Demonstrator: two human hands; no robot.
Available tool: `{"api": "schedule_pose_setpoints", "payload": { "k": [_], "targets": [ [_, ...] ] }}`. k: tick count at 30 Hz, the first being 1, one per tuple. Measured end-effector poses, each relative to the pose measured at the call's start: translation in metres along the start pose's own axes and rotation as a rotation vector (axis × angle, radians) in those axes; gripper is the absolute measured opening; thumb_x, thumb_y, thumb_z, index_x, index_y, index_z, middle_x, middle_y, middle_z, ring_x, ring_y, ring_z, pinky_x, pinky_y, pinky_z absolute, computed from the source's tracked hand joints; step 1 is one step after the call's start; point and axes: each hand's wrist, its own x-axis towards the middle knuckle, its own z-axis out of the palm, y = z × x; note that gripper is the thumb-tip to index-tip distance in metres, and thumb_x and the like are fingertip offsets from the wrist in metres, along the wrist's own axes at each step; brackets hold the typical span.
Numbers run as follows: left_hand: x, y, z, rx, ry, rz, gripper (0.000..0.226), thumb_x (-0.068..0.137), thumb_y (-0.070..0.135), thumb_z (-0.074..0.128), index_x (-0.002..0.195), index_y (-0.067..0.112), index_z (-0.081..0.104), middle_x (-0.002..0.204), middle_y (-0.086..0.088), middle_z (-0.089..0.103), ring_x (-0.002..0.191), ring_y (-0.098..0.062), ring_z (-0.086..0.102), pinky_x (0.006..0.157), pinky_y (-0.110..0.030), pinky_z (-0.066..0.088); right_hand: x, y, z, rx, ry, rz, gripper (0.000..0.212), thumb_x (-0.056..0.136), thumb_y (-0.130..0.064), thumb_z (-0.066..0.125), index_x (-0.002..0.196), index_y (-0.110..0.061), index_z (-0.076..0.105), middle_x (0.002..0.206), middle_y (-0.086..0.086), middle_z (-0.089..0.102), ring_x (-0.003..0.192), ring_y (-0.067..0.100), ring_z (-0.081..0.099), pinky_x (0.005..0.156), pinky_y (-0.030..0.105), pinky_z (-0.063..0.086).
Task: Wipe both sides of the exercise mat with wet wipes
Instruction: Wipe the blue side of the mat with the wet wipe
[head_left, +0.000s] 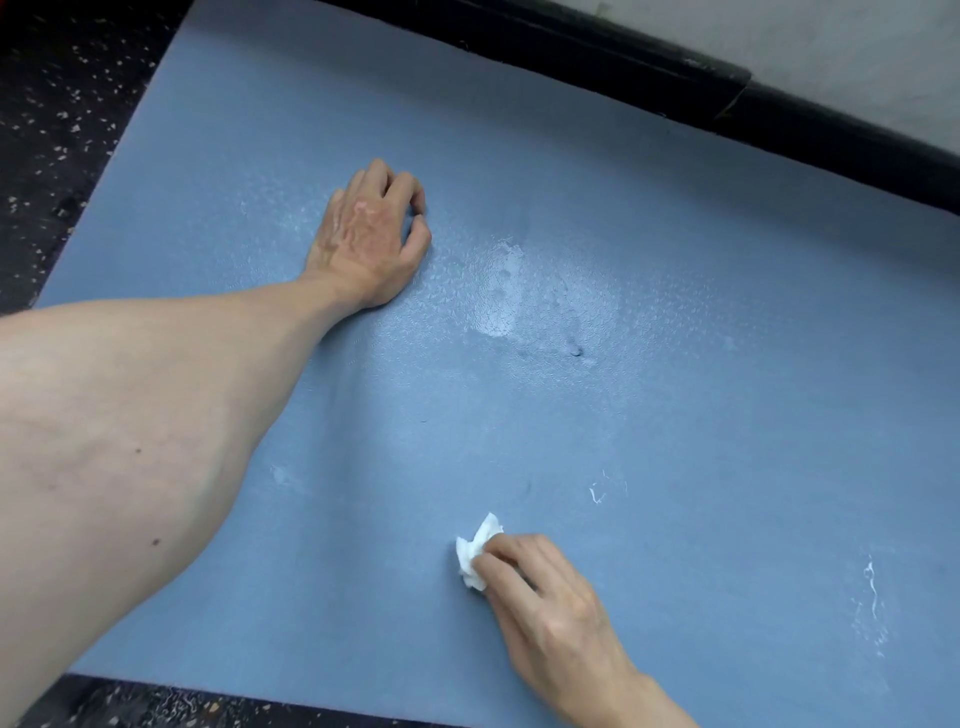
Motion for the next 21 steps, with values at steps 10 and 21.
{"api": "schedule_pose_setpoints", "payload": {
  "k": [10, 21],
  "targets": [
    [0.0, -0.001, 0.0, 0.0, -0.001, 0.006, 0.02, 0.092, 0.026, 0.044, 0.105, 0.013, 0.054, 0.106, -0.01, 0.05, 0.095, -0.027, 0.048, 0.084, -0.037, 0.036, 0.002, -0.008, -0.013, -0.098, -0.172, -0.016, 0.048, 0.08, 0.007, 0.057, 0.12, -0.02, 0.059, 0.103, 0.0, 0.045, 0.085, 0.013, 0.041, 0.056, 0.019, 0.036],
    [0.0, -0.001, 0.0, -0.005, 0.001, 0.006, 0.021, 0.092, 0.026, 0.044, 0.105, 0.013, 0.055, 0.106, -0.01, 0.05, 0.096, -0.027, 0.048, 0.085, -0.037, 0.037, -0.007, 0.009, -0.019, 0.045, -0.018, 0.013, 0.01, 0.094, -0.014, 0.062, 0.103, -0.014, 0.063, 0.109, 0.002, 0.056, 0.084, 0.018, 0.052, 0.071, 0.021, 0.043]
  ]
}}
